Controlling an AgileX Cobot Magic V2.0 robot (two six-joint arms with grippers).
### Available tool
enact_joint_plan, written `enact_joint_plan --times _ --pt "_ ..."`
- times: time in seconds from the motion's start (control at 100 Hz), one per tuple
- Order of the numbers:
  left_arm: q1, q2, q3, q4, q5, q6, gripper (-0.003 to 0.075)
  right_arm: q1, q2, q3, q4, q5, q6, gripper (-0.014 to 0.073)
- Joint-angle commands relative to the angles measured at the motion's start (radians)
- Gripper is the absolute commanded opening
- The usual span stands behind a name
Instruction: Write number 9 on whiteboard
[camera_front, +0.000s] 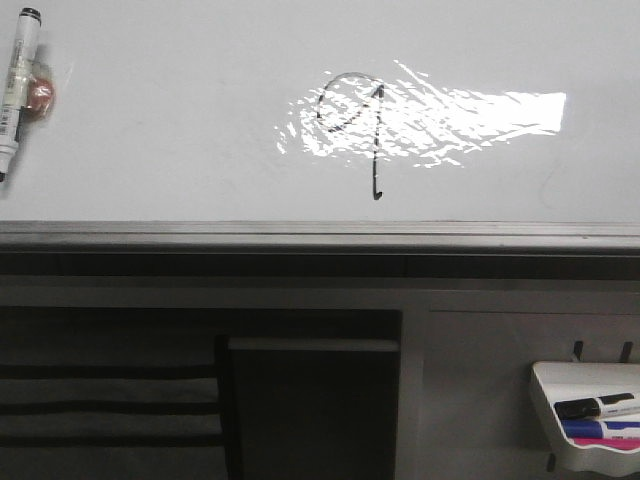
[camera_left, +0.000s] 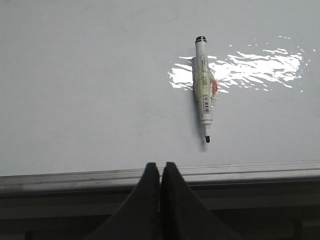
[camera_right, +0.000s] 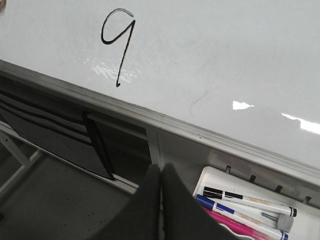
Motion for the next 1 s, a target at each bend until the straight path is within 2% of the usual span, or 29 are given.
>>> enact_joint_plan --times 0.0,0.6,0.72,0.87,0.99 --pt "0.005 -0.026 0.029 -0.003 -0.086 -0.005 -0.002 -0.008 0.008 -0.024 -0.012 -0.07 -0.001 -0.0072" --pt "0.005 -0.026 0.029 -0.003 -0.086 -0.005 -0.002 -0.008 0.008 -0.024 -0.012 -0.07 -0.001 -0.0072" --pt "0.005 -0.026 0.029 -0.003 -0.086 -0.005 -0.002 -0.036 -0.033 0.075 -0.021 -0.225 -0.001 -0.0072" --pt "0.005 -0.026 0.029 -0.003 -0.086 -0.005 -0.002 -0.171 -0.122 0.312 -0.021 -0.557 -0.001 -0.0072" --pt "0.005 -0.026 0.029 -0.003 -0.088 -0.005 -0.002 -0.244 -0.244 0.444 -0.004 -0.664 -0.001 -0.0072"
